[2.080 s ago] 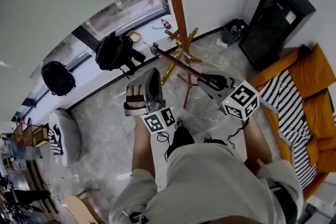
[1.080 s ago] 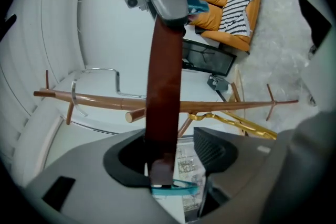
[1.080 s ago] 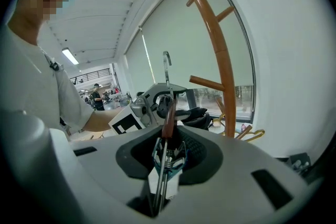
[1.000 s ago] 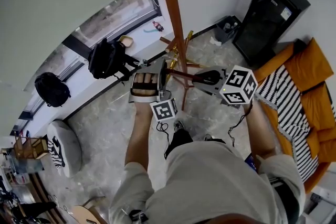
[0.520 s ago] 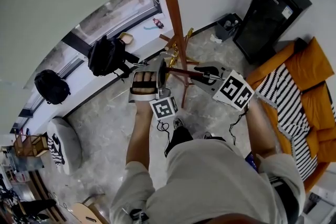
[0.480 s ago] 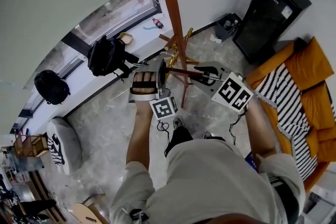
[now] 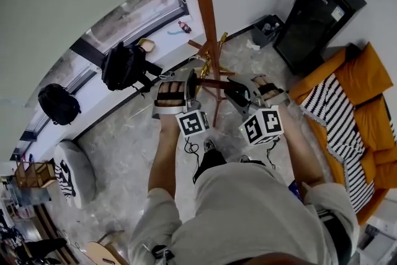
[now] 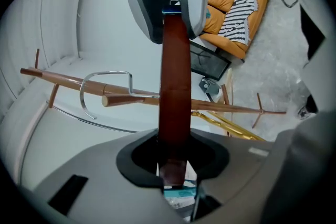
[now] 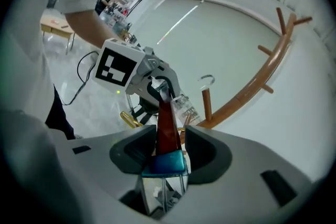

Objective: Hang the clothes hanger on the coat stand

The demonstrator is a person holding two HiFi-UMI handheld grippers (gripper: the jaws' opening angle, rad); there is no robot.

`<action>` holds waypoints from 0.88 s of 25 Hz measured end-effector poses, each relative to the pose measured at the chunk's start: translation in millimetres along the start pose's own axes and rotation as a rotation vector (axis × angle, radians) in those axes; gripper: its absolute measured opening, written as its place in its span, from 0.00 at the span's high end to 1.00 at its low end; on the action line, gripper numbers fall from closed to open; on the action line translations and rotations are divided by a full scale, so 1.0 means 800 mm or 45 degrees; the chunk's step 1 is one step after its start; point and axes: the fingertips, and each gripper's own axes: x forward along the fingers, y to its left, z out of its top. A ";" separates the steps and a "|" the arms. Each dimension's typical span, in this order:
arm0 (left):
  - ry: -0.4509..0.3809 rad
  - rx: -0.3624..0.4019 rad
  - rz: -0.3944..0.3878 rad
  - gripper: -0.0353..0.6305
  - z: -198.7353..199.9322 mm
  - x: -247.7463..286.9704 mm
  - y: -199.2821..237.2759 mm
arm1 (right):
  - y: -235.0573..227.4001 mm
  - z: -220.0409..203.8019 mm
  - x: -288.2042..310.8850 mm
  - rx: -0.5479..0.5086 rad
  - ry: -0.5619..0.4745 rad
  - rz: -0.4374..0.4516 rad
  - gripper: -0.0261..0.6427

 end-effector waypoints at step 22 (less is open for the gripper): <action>-0.121 0.026 -0.018 0.77 0.003 0.045 -0.003 | -0.008 -0.025 0.042 -0.114 0.214 -0.120 0.76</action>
